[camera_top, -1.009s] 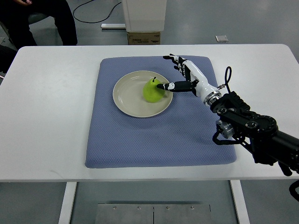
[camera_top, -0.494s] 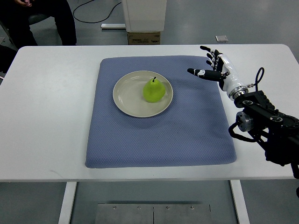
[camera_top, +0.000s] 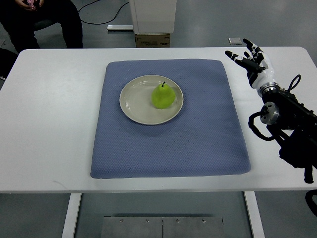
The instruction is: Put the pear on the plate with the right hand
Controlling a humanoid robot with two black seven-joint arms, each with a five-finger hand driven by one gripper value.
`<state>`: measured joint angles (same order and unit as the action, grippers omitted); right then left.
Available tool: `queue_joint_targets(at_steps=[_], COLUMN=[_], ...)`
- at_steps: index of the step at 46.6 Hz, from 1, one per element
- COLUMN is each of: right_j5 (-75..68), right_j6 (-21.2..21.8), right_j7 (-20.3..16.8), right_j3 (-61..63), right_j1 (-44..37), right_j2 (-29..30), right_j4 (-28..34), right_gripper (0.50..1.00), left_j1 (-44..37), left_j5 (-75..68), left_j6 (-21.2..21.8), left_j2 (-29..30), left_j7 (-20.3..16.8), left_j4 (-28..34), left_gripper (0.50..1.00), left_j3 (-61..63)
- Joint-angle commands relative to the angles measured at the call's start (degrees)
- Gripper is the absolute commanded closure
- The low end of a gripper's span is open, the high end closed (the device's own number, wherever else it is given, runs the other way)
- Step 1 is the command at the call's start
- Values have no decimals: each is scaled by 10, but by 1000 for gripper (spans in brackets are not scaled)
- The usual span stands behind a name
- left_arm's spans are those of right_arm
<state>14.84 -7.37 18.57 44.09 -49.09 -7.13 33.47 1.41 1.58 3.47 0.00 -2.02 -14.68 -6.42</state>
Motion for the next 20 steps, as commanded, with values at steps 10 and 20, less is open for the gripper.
queue_joint_targets(at_steps=[10,20], right_j5=[0,1], right_j6=[0,0], right_j7=[0,0], right_j3=[59,81], right_j1=[19,24], right_j2=[28,44], right_j4=[-18,-28], right_gripper=[500,500], left_j1=[0,0], left_j5=[0,0], left_j6=[0,0], left_j2=[0,0], left_j7=[0,0], left_j4=[0,0], left_gripper=[500,500], left_j3=[0,0])
